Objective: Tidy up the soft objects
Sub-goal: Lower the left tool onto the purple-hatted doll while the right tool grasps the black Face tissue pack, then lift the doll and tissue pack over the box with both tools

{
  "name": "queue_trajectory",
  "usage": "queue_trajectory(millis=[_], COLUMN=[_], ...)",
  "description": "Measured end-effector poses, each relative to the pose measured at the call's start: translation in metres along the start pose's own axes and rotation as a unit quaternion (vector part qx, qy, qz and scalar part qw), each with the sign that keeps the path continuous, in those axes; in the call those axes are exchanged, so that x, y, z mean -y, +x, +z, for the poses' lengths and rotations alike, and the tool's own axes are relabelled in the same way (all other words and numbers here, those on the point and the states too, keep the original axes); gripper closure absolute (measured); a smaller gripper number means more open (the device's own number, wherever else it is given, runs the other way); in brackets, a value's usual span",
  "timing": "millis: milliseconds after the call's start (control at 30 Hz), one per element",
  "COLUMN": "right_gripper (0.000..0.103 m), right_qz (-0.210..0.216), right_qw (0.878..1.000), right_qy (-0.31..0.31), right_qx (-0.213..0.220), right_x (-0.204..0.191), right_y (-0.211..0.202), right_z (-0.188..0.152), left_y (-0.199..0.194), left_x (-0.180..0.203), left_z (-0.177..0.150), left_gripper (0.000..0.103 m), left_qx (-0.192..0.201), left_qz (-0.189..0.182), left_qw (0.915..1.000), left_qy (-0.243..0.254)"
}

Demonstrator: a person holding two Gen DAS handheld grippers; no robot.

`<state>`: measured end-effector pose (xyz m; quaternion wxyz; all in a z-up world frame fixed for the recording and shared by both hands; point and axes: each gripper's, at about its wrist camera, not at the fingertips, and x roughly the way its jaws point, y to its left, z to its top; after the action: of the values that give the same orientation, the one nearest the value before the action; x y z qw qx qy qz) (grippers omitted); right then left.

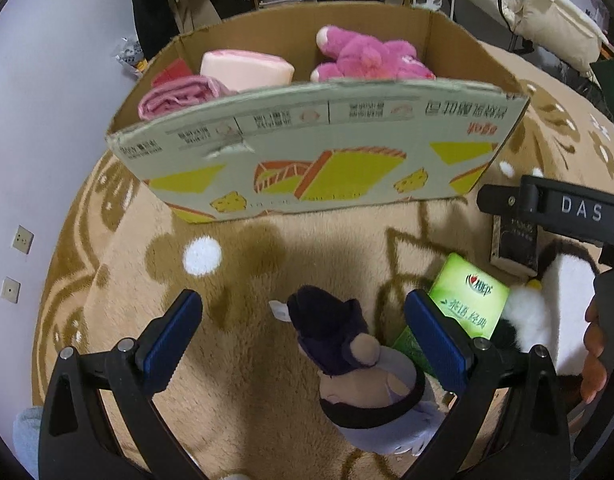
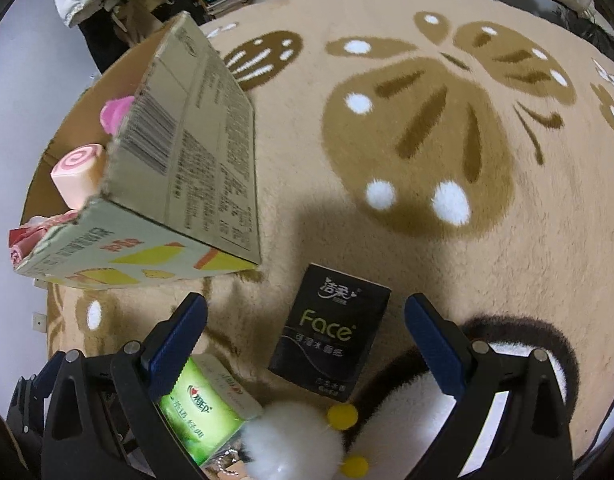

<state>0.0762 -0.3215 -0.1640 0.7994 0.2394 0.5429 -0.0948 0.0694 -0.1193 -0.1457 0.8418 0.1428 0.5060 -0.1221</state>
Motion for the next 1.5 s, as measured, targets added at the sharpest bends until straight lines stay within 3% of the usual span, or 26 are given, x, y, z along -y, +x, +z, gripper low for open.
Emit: queue_trajectory(millis=[100,167,333,433,533,767,1100,1333,1500], right_gripper=[0.015,0.025,0.040,0.042,0.049,0.050,0.050,0.050,0.050], right_qz=[-0.001,-0.007,-0.021,-0.024,-0.038,0.005,0.046,0.060,0.078], right_qw=[1.000,1.000,0.999,0.999,0.998,0.999,0.994,0.986,0.979], right_qy=[0.001,0.000,-0.008,-0.023,-0.039,-0.040,-0.095,-0.132,-0.141], right_qx=[-0.014,-0.025,-0.031,-0.042,-0.043,-0.021,0.030,0.080,0.128], right_x=[0.001,0.001,0.001,-0.001,-0.006,-0.013,-0.039,-0.057,-0.064], right_y=[0.006,0.012,0.017,0.023,0.025,0.009,-0.044,-0.079,-0.098], right_z=[0.000,-0.001,-0.002,-0.005,-0.008,-0.013,-0.021,-0.027,-0.021], left_y=[0.006,0.010,0.014,0.011,0.008,-0.002,-0.049,-0.082,-0.098], left_x=[0.002,0.001,0.003,0.005,0.008,-0.003,-0.022,-0.034,-0.049], left_z=[-0.001,-0.002,-0.006,-0.009,-0.012,-0.015,-0.014,-0.006,0.003], left_gripper=[0.008,0.021,0.046,0.054,0.072,0.074,0.075,0.075,0.075], left_qx=[-0.013,-0.023,-0.038,-0.030,-0.022,-0.004,0.074,0.149,0.177], left_qz=[-0.006,-0.013,-0.045,-0.043,-0.027,-0.031,0.005,0.042,0.048], left_qw=[0.9999,0.9997,0.9983,0.9986,0.9992,0.9995,0.9972,0.9879,0.9827], left_qy=[0.003,-0.001,-0.003,0.010,0.020,0.000,-0.012,-0.012,-0.026])
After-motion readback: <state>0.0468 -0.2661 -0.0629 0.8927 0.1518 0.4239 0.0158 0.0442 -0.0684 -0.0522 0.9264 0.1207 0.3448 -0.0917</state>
